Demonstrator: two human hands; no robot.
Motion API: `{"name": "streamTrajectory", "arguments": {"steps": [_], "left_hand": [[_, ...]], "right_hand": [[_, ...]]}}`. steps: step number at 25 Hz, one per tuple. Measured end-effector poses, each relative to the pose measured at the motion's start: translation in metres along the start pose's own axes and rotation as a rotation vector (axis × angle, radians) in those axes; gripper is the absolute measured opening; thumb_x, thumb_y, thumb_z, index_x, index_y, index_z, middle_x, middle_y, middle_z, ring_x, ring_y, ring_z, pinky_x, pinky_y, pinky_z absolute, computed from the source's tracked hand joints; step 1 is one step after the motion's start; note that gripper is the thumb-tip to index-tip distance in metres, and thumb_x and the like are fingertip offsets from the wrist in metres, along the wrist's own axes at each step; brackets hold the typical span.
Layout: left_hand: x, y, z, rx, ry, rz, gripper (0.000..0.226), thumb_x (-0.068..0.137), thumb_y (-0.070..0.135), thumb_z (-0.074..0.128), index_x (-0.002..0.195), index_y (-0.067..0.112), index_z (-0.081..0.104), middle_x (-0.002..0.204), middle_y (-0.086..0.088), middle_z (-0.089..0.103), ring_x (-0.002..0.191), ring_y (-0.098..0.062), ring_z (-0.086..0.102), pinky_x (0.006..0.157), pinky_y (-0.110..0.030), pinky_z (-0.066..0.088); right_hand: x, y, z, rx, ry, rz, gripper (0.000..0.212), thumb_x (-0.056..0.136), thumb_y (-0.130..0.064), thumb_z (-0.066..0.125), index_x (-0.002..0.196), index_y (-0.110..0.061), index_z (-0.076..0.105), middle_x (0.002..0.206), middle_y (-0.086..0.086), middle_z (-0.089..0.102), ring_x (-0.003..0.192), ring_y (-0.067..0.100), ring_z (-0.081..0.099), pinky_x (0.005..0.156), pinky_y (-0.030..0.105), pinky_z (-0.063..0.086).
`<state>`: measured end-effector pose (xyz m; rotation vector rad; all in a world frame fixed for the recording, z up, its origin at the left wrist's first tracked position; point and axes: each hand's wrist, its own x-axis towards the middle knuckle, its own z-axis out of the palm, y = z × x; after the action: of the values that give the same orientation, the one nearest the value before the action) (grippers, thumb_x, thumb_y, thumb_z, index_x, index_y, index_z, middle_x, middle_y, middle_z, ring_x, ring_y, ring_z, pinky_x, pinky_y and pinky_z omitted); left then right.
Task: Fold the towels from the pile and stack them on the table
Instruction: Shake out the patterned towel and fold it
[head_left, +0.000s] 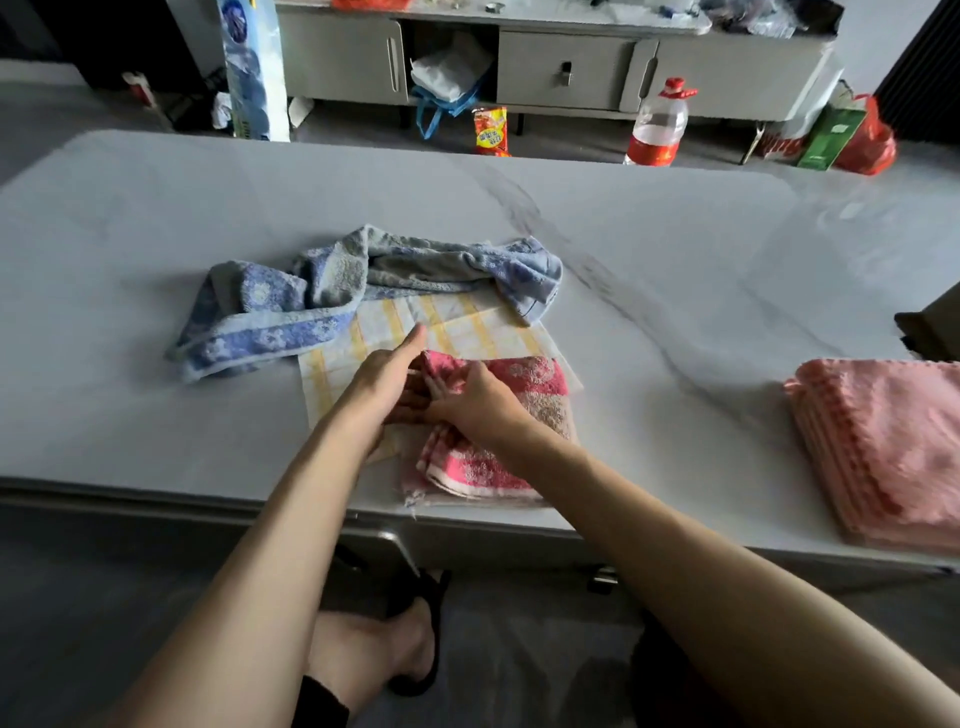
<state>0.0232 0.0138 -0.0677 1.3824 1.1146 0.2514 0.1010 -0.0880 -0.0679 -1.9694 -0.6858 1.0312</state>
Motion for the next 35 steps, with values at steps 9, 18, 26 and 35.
{"name": "streamTrajectory", "arguments": {"steps": [9,18,26,35], "left_hand": [[0.003,-0.010,0.006,0.641,0.278,0.370,0.025,0.092,0.019,0.061,0.114,0.016,0.050,0.091,-0.005,0.061,0.069,-0.019,0.055,0.052,-0.028,0.037],[-0.005,-0.052,0.032,1.209,0.150,0.564,0.061,0.100,0.054,0.015,0.155,0.028,0.007,0.165,0.002,0.004,0.151,-0.024,0.002,0.122,-0.046,0.003],[0.003,-0.036,0.023,1.211,0.163,0.669,0.065,0.093,0.061,0.027,0.135,0.017,0.048,0.135,-0.005,0.052,0.125,-0.028,0.043,0.104,-0.038,0.033],[0.010,0.049,0.020,1.196,-0.326,0.306,0.029,0.090,0.034,0.066,0.079,0.010,0.054,0.066,-0.003,0.047,0.054,-0.017,0.037,0.050,-0.030,0.026]], "right_hand": [[-0.019,0.020,-0.033,-0.373,0.278,-0.447,0.019,0.094,-0.025,0.058,0.108,-0.015,0.065,0.100,0.002,0.069,0.080,0.015,0.064,0.069,0.029,0.052],[-0.006,0.085,-0.044,-0.906,0.284,-0.457,0.073,0.096,-0.060,0.012,0.156,-0.019,0.014,0.164,0.000,0.007,0.151,0.015,-0.005,0.123,0.036,-0.004],[-0.008,0.073,-0.063,-0.533,0.282,-0.369,0.065,0.096,-0.048,0.049,0.150,-0.018,0.031,0.161,0.006,0.017,0.148,0.024,0.013,0.119,0.035,0.016],[-0.009,0.039,-0.099,-0.074,0.219,0.009,0.011,0.076,-0.017,0.077,0.083,-0.015,0.070,0.084,0.004,0.065,0.080,0.018,0.059,0.061,0.027,0.049]]}}
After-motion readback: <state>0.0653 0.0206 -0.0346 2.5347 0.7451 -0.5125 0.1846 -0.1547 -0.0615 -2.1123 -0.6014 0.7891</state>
